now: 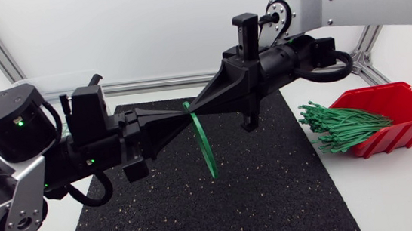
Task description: Take a green cable tie from the red box, thread the tail through the head to close it, then place it in the transparent bin on the left.
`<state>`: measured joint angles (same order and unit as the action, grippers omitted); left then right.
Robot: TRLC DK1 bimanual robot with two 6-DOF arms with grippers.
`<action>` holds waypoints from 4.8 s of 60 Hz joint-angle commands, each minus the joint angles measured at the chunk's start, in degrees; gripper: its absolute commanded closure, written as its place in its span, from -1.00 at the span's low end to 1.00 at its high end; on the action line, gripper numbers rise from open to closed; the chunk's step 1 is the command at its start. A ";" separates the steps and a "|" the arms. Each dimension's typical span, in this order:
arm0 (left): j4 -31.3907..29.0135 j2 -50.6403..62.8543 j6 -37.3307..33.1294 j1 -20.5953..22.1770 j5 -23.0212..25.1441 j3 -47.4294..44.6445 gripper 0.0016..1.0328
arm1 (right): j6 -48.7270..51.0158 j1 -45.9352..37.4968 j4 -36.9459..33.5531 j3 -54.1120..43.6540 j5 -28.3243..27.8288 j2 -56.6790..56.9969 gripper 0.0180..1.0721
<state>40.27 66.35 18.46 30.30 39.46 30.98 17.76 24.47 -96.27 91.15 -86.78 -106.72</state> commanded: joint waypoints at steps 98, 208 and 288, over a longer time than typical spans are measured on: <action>-3.71 -2.01 -13.01 4.41 -0.09 -2.77 0.92 | -5.54 -3.64 -10.78 3.50 1.18 -6.40 0.03; -7.93 -4.82 -12.92 5.73 -0.18 -1.19 0.92 | -5.19 -3.02 -7.00 -3.88 3.11 -3.76 0.59; -9.51 -5.88 -12.66 8.02 -0.18 -0.66 0.92 | -5.10 -0.30 -5.68 -3.44 3.02 -3.94 0.88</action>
<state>31.09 61.89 6.13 36.82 38.68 28.97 13.23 23.92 -96.42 87.37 -83.70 -109.82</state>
